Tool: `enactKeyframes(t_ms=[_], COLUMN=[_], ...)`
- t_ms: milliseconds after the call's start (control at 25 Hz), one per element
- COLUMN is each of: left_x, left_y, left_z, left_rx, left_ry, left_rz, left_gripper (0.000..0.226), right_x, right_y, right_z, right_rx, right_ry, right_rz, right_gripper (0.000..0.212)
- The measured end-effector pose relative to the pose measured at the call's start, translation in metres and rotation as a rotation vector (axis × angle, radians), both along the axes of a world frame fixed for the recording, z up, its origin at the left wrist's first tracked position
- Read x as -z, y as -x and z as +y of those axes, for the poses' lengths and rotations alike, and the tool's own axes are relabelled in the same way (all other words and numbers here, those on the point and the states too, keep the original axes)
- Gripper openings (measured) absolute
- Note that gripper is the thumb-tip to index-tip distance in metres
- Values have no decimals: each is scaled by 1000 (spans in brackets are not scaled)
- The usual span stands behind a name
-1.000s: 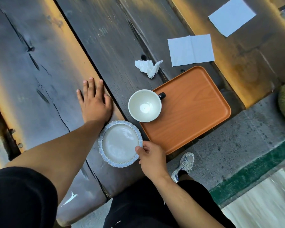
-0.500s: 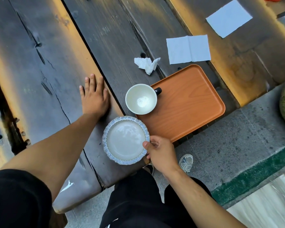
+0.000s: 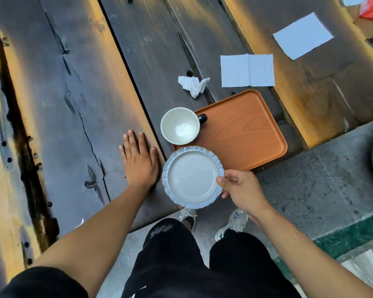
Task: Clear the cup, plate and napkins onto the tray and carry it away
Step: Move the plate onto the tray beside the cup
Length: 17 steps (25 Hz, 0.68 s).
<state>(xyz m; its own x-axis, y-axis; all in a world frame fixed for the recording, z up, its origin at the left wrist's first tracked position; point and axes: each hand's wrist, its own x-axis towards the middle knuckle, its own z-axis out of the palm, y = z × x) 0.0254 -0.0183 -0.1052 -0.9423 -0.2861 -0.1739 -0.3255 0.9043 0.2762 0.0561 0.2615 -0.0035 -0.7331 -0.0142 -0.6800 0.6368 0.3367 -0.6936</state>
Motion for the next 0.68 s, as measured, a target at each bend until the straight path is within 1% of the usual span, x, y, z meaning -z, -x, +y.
enactKeyframes(t_ms=[200,320,480,680], left_x=[4,3,4,7], left_y=[-30,-35,-33,-34], left_z=[24,41,56,59], left_rx=[-5,-41,-129,-157], left_ry=[35,47,56,103], left_rz=[15,32,31,47], left_gripper=[64,63,64,63], right_x=[4,3,7,16], right_y=[34,52,75,96], right_z=[40,53,63,68], right_rx=[-103,-178,-217,-243], right_ry=[-42,-60,-60,-40], right_rz=[38,44,45,27], right_gripper=[11,10,10,7])
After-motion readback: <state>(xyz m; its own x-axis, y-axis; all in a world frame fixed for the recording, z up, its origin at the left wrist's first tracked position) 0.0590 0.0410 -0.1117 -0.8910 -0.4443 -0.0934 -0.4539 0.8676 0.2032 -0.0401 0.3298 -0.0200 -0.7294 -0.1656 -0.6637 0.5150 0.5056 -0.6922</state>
